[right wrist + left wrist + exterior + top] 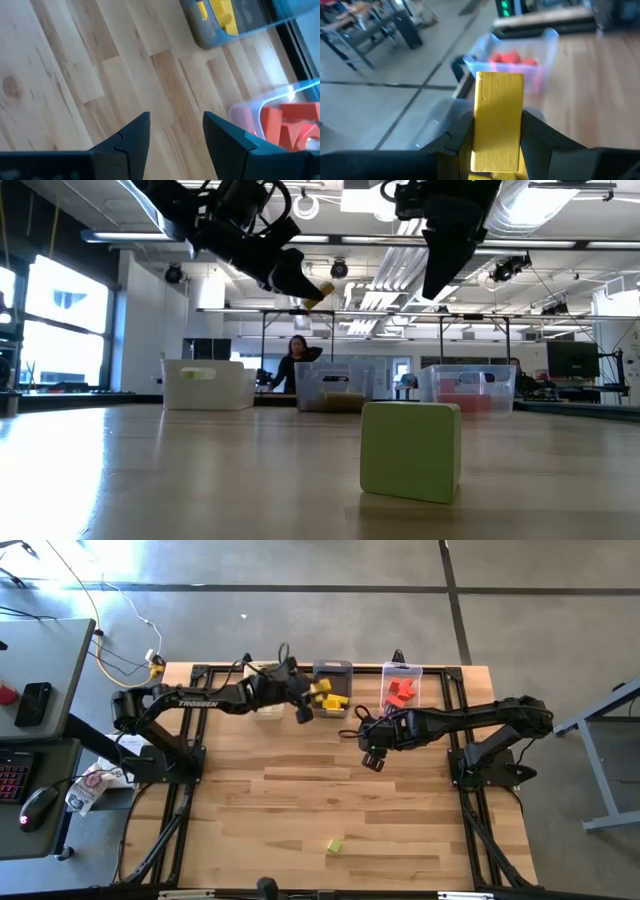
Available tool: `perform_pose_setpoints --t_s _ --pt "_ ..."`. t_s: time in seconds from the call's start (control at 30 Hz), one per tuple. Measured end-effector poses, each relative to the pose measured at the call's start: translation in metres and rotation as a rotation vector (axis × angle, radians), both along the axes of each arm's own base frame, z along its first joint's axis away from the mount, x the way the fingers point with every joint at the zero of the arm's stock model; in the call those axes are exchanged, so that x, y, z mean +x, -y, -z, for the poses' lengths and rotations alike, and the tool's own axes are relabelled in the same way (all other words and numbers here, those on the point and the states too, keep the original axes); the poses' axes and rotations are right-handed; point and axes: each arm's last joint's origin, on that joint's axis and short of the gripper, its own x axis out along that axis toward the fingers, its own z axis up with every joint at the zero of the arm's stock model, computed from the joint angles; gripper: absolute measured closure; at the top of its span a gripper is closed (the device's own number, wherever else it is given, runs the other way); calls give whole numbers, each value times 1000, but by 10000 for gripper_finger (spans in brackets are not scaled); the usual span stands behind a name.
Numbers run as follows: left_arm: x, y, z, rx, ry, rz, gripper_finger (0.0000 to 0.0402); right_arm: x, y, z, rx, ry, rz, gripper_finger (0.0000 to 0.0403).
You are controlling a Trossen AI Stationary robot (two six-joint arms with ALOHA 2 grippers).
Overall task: Sort & place blocks by color
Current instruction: Put the yellow block into the black bin
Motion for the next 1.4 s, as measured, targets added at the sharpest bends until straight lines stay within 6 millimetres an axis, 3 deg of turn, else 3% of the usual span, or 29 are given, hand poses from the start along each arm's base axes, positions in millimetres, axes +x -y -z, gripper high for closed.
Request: perform_pose_setpoints --t_s 0.3,0.9,1.4 --pt "-10 -23 -4 -10 77 13 297 5 0 -2 -54 2 -125 233" --pt "1 -47 59 -121 -33 10 296 10 0 -4 -111 19 -215 233" --pt "4 -50 77 -160 -63 0 288 10 0 -5 -113 29 -214 233"
